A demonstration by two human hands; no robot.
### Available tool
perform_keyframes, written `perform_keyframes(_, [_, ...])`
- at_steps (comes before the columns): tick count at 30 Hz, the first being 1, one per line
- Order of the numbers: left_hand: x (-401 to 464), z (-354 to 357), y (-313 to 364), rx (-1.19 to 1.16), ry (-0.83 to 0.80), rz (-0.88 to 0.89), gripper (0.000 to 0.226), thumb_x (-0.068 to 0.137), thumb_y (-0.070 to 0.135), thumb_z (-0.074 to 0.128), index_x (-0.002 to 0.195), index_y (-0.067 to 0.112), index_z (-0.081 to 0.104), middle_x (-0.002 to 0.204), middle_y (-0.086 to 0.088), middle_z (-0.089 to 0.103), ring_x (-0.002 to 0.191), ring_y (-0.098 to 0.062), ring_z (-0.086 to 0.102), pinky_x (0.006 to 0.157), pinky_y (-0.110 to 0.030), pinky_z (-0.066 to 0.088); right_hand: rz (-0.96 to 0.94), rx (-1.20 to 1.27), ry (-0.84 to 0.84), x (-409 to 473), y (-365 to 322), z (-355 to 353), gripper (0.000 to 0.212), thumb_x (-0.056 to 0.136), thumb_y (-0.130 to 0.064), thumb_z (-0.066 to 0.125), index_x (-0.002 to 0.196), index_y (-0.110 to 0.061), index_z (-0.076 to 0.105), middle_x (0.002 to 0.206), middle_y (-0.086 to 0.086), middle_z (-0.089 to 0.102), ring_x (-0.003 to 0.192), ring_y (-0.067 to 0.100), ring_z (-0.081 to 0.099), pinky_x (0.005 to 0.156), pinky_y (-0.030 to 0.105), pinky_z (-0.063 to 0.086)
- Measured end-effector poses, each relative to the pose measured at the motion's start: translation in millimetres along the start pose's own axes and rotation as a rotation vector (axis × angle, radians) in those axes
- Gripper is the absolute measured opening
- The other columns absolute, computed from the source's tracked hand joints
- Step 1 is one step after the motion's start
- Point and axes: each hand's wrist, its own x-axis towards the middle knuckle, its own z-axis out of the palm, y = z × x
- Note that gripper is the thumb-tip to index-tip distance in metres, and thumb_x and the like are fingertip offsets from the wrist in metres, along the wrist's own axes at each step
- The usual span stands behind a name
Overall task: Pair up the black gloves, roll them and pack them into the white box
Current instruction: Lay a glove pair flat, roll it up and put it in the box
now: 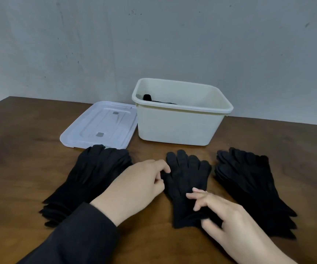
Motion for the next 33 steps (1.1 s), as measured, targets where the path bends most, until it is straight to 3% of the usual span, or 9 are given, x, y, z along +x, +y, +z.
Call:
perform_keyframes(3, [-1.5, 5.3, -1.7, 0.054, -0.074, 0.061, 0.031, 0.097, 0.043, 0.054, 0.128, 0.044, 0.053, 0.101, 0.019, 0.052, 0.088, -0.001, 0.052, 0.079, -0.015, 0.045, 0.002, 0.015, -0.001, 0.3, 5.0, -0.3, 0.024, 0.091, -0.019, 0.069, 0.097, -0.040, 0.060, 0.136, -0.042, 0.046, 0.135, -0.019, 0.031, 0.108, 0.009, 0.033])
perform_keyframes(7, [-4.2, 5.6, -2.5, 0.135, -0.103, 0.134, 0.038, 0.096, 0.048, 0.055, 0.133, 0.045, 0.052, 0.115, 0.024, 0.045, 0.104, 0.002, 0.044, 0.097, -0.020, 0.038, -0.026, 0.012, -0.044, -2.8, 0.7, -4.1, 0.015, 0.092, -0.040, 0.065, 0.106, -0.043, 0.065, 0.141, -0.042, 0.040, 0.139, -0.019, 0.020, 0.108, 0.016, 0.036])
perform_keyframes(10, [-6.3, 4.3, 1.5, 0.142, -0.139, 0.263, 0.035, 0.099, 0.038, 0.053, 0.134, 0.046, 0.053, 0.126, 0.029, 0.039, 0.114, 0.007, 0.034, 0.104, -0.020, 0.030, -0.022, 0.016, -0.005, -6.9, 3.0, -7.2, 0.023, 0.098, -0.043, 0.050, 0.113, -0.042, 0.067, 0.139, -0.038, 0.044, 0.140, -0.009, 0.030, 0.110, 0.014, 0.027])
perform_keyframes(14, [-7.4, 11.1, -0.2, 0.186, -0.271, 0.344, 0.041, 0.104, 0.033, 0.047, 0.142, 0.046, 0.046, 0.146, 0.033, 0.028, 0.128, 0.009, 0.019, 0.113, -0.024, 0.018, -0.003, -0.163, -0.067, -9.4, 16.6, -3.9, 0.044, 0.100, -0.019, 0.052, 0.134, -0.045, 0.054, 0.144, -0.038, 0.034, 0.141, -0.010, 0.025, 0.117, 0.017, 0.022])
perform_keyframes(18, [-4.9, 13.0, -4.5, 0.177, -0.269, 0.346, 0.048, 0.100, 0.042, 0.051, 0.147, 0.044, 0.040, 0.149, 0.033, 0.027, 0.135, 0.011, 0.014, 0.115, -0.026, 0.012, 0.019, -0.162, -0.142, -4.1, 15.1, -7.8, 0.045, 0.096, -0.043, 0.055, 0.139, -0.050, 0.045, 0.144, -0.041, 0.026, 0.139, -0.011, 0.020, 0.112, 0.012, 0.020])
perform_keyframes(21, [-3.6, 13.7, -8.0, 0.171, -0.298, 0.343, 0.055, 0.097, 0.048, 0.054, 0.148, 0.045, 0.036, 0.149, 0.035, 0.024, 0.134, 0.013, 0.010, 0.114, -0.024, 0.010, 0.009, -0.239, -0.096, 4.5, 13.5, -2.5, 0.046, 0.091, -0.058, 0.049, 0.136, -0.049, 0.048, 0.134, -0.038, 0.033, 0.130, -0.005, 0.030, 0.107, 0.020, 0.030])
perform_keyframes(25, [-4.5, 16.9, -5.9, 0.134, -0.275, 0.314, 0.067, 0.087, 0.065, 0.056, 0.148, 0.045, 0.035, 0.142, 0.039, 0.023, 0.126, 0.023, 0.003, 0.108, -0.015, 0.010, -0.021, -0.220, 0.021, 19.3, 13.0, 2.8, 0.026, 0.094, -0.042, 0.049, 0.117, -0.042, 0.063, 0.115, -0.029, 0.050, 0.116, -0.001, 0.045, 0.098, 0.027, 0.038])
perform_keyframes(30, [-4.3, 27.6, 2.0, -0.021, -0.055, 0.220, 0.025, 0.095, 0.054, 0.048, 0.108, 0.042, 0.066, 0.114, 0.027, 0.048, 0.115, 0.005, 0.038, 0.106, -0.023, 0.026, 0.009, -0.079, 0.087, 21.9, 9.7, -1.5, 0.014, 0.096, -0.040, 0.052, 0.098, -0.038, 0.067, 0.104, -0.025, 0.060, 0.108, 0.006, 0.054, 0.094, 0.027, 0.040])
perform_keyframes(33, [-4.3, 28.2, 3.6, -0.075, -0.029, 0.094, 0.028, 0.097, 0.051, 0.045, 0.099, 0.035, 0.068, 0.109, 0.024, 0.050, 0.111, 0.003, 0.041, 0.107, -0.021, 0.024, 0.056, -0.010, 0.100, 23.3, 10.7, -0.2, 0.026, 0.094, -0.048, 0.051, 0.085, -0.029, 0.067, 0.091, -0.014, 0.064, 0.099, 0.009, 0.057, 0.092, 0.025, 0.040])
